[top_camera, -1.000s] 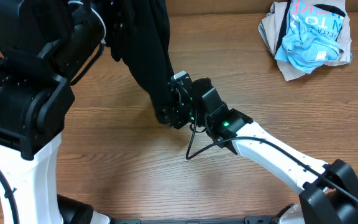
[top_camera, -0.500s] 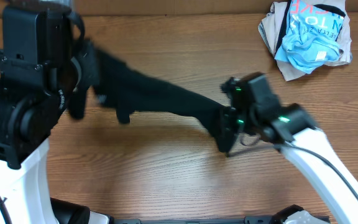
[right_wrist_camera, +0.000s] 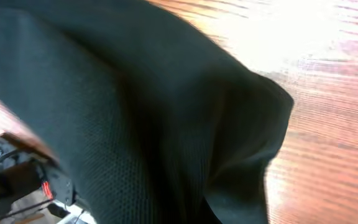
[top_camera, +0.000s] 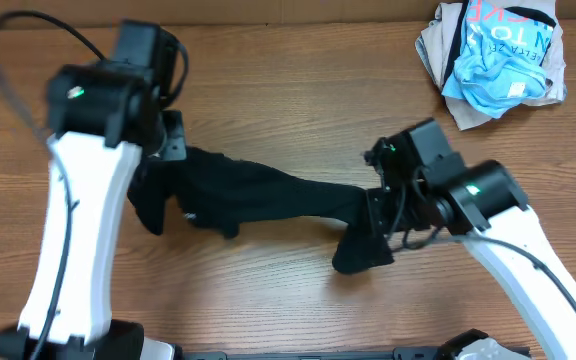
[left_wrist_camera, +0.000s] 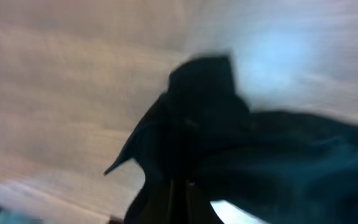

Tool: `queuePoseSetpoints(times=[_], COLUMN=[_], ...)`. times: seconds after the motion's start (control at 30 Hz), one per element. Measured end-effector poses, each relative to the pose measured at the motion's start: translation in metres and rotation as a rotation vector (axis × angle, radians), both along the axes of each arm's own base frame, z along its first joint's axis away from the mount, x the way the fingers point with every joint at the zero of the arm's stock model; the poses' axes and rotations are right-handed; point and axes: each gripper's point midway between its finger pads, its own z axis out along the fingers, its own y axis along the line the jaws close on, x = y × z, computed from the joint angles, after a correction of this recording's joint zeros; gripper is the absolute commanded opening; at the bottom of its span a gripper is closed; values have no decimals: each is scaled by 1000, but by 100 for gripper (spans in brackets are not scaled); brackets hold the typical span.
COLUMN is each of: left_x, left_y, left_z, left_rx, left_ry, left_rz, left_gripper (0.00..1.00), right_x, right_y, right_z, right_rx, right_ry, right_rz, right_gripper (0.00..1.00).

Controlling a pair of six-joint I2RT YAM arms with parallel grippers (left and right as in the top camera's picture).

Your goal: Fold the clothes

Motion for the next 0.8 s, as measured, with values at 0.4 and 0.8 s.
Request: queuePoseSetpoints(times=[0.4,0.8], left_x=[68,146], left_y=[24,23], left_z=[-115,-118], left_rx=[70,91], left_ry=[-64,-328], left_rz=[86,81], left_gripper=[4,100], right_x=[121,232], right_y=[30,-19], right_z=[-85,-71], right_rx=[-49,57], right_ry=[-143,-422], right_rz=[-53,-249], right_gripper=[4,100])
